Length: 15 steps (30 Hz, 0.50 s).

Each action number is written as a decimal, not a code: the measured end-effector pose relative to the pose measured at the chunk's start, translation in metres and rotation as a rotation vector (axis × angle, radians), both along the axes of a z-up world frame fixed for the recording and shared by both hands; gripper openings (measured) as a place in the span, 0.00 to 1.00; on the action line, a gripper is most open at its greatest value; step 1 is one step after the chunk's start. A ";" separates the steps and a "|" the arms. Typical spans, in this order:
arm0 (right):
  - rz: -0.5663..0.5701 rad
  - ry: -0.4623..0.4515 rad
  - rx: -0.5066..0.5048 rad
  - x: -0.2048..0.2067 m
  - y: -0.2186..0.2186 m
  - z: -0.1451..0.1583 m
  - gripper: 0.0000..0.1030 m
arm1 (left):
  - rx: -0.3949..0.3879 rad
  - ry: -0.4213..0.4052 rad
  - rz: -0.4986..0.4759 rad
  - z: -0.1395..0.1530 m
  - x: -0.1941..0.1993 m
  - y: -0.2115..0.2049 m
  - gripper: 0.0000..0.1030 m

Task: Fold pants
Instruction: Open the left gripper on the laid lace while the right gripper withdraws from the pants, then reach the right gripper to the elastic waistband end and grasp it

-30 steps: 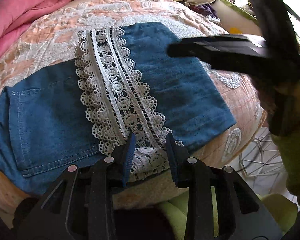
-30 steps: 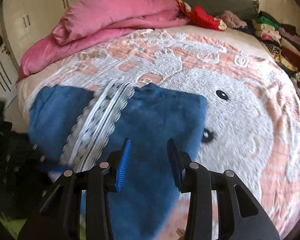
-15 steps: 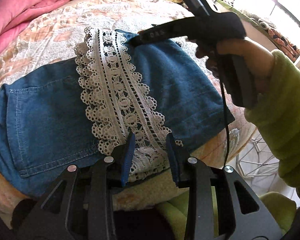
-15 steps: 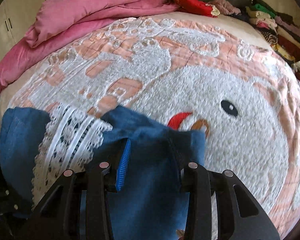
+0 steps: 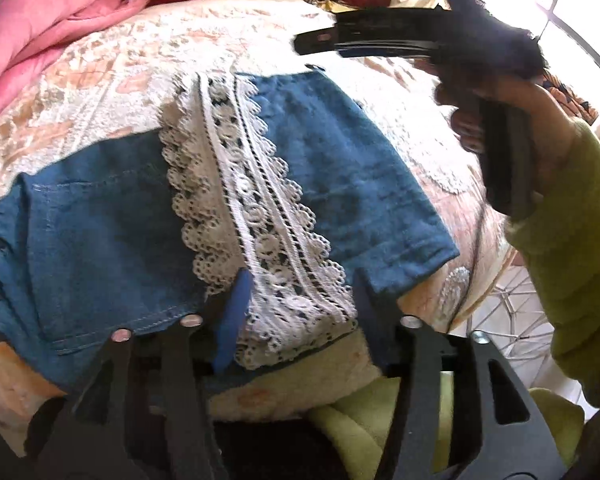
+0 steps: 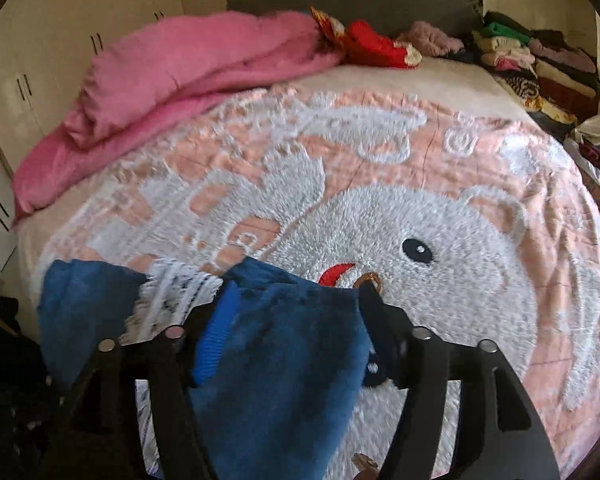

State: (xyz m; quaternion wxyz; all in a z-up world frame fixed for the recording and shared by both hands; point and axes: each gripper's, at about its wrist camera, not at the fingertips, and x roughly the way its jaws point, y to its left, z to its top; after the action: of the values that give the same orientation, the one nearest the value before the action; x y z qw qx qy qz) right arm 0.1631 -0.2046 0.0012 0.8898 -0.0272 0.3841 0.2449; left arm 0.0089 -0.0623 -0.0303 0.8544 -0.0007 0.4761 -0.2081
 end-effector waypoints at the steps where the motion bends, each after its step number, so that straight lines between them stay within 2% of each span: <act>1: -0.004 -0.018 0.011 -0.008 -0.004 0.006 0.72 | 0.002 -0.009 0.006 0.002 -0.001 0.002 0.51; 2: -0.004 -0.026 0.018 -0.012 -0.006 0.010 0.76 | 0.003 -0.015 0.011 0.005 -0.002 0.004 0.55; 3: -0.002 -0.038 0.025 -0.018 -0.009 0.015 0.79 | 0.006 -0.024 0.020 0.008 -0.002 0.006 0.64; 6: -0.002 -0.073 0.036 -0.034 -0.014 0.027 0.79 | 0.021 -0.050 0.048 0.015 -0.004 0.012 0.79; 9: 0.003 -0.100 0.034 -0.047 -0.017 0.038 0.79 | 0.026 -0.072 0.078 0.023 -0.004 0.018 0.89; 11: 0.001 -0.116 0.026 -0.054 -0.018 0.043 0.80 | 0.030 -0.085 0.095 0.028 -0.004 0.023 0.90; 12: 0.002 -0.122 0.024 -0.057 -0.018 0.045 0.92 | 0.033 -0.091 0.101 0.030 -0.005 0.023 0.91; 13: 0.000 -0.130 0.025 -0.060 -0.018 0.047 0.95 | 0.036 -0.099 0.108 0.033 -0.006 0.025 0.91; 15: -0.003 -0.145 0.032 -0.066 -0.020 0.052 0.95 | 0.042 -0.113 0.118 0.037 -0.010 0.028 0.91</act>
State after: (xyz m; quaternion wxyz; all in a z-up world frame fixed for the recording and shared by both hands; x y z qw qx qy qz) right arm 0.0970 -0.2241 0.0532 0.9160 -0.0302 0.3146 0.2471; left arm -0.0009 -0.0343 0.0063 0.8905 0.0010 0.4306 -0.1469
